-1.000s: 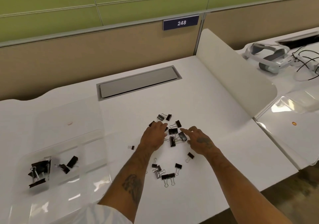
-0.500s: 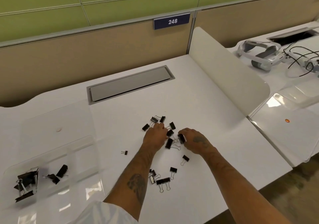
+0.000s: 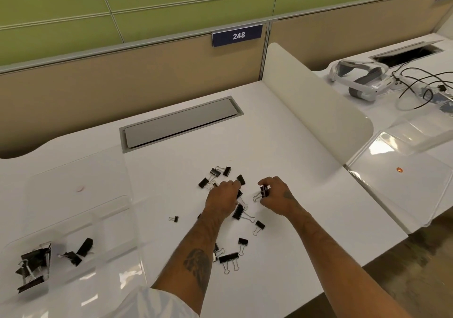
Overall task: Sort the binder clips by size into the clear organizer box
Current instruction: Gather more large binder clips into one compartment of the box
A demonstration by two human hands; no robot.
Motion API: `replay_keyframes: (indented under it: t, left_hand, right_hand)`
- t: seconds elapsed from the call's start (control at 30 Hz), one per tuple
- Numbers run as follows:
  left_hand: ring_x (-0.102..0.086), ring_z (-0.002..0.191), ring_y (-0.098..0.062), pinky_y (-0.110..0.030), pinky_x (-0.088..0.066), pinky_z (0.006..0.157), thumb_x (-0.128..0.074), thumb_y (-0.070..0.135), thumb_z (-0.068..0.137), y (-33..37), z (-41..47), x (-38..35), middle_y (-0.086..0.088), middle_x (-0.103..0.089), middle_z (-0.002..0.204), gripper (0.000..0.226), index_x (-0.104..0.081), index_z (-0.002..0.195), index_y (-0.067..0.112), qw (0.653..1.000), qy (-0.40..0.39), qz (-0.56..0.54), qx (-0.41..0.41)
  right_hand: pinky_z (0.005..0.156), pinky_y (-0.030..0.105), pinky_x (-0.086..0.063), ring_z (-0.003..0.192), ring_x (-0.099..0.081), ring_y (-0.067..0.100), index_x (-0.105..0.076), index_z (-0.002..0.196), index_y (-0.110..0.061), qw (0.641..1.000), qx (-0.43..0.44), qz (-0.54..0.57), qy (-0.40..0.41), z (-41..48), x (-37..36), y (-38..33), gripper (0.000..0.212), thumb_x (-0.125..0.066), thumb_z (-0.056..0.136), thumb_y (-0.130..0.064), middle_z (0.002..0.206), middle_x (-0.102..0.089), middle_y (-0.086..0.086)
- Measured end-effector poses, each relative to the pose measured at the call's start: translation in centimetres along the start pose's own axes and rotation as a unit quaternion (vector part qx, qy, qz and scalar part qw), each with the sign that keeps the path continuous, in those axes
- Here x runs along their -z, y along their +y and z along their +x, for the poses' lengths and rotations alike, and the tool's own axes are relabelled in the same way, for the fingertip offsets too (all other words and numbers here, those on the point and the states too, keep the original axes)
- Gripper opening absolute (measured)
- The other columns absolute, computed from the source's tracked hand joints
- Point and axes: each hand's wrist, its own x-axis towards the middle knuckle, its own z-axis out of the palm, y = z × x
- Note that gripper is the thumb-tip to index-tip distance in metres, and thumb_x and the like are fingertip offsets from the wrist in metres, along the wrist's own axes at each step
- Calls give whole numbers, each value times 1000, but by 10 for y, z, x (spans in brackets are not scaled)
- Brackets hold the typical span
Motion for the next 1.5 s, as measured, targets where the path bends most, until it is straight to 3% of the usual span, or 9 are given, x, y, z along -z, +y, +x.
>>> replay_keyframes:
  t: [0.1, 0.27, 0.33, 0.47, 0.6, 0.8, 1.0, 1.23, 1.5]
  left_hand:
    - [-61, 94, -24, -38, -52, 73, -64, 10, 85, 3, -4, 3, -2, -59, 111, 41, -44, 119, 19, 999, 31, -34, 7]
    - [-63, 85, -21, -33, -53, 70, -66, 1, 78, -2, -2, 18, -1, -60, 108, 37, -53, 106, 21, 977, 67, -197, 46]
    - [-64, 85, -15, -25, -52, 73, -71, 2, 77, -8, -3, 27, -2, -67, 103, 31, -64, 102, 20, 944, 83, -309, 79]
    - [-66, 87, -8, -14, -51, 76, -76, 11, 80, -22, -20, 51, 3, -71, 102, 31, -71, 110, 17, 871, 113, -463, 114]
    - [-64, 83, -7, -17, -49, 69, -73, 22, 85, -42, -50, 74, 2, -71, 97, 24, -70, 108, 16, 795, 116, -579, 140]
    - [-70, 96, -17, -34, -53, 85, -72, 18, 84, -92, -122, 101, -8, -73, 103, 25, -65, 103, 4, 686, 163, -681, 196]
    - [-59, 72, -11, -24, -40, 62, -67, 23, 88, -158, -219, 113, -4, -74, 96, 21, -68, 106, 12, 637, 247, -685, 253]
    - [-50, 60, -9, -24, -38, 57, -54, 38, 96, -237, -316, 97, -1, -68, 83, 29, -65, 101, 12, 582, 318, -682, 309]
    - [-51, 77, -16, -26, -41, 63, -48, 42, 98, -295, -373, 74, -2, -59, 83, 37, -64, 99, 8, 627, 301, -627, 351]
  right_hand:
    - [87, 29, -48, 98, -58, 19, -59, 117, -18, 998, -15, 58, 34, -1, 1, -1, 39, -70, 80, -14, 115, -50, 4]
    - [67, 16, -43, 95, -62, 13, -65, 113, -23, 985, -48, 147, 76, -6, 8, -9, 36, -60, 82, -6, 116, -59, 0]
    - [67, 15, -44, 95, -64, 10, -68, 111, -28, 973, -66, 191, 110, -8, 11, -16, 35, -55, 84, -10, 114, -65, -4]
    - [95, 32, -49, 102, -63, 7, -73, 102, -28, 943, -74, 301, 120, -5, 8, -33, 30, -53, 85, -14, 107, -70, -9]
    - [84, 32, -53, 92, -65, 10, -74, 98, -25, 940, -37, 322, 102, 1, -10, -63, 27, -52, 89, -11, 103, -72, -5]
    - [73, 30, -54, 84, -66, 17, -66, 113, -16, 947, 20, 318, 30, -3, -68, -126, 29, -70, 84, -16, 100, -71, 1]
    - [73, 35, -54, 71, -65, 18, -70, 96, -10, 944, 57, 320, -54, -24, -135, -208, 17, -73, 80, -13, 80, -71, 9]
    - [66, 31, -56, 66, -64, 16, -70, 93, -11, 946, 85, 301, -82, -67, -214, -277, 10, -70, 83, -15, 75, -70, 7]
    - [70, 31, -55, 69, -67, 14, -71, 95, -16, 965, 87, 231, -84, -92, -282, -321, 12, -68, 84, -16, 81, -74, 2]
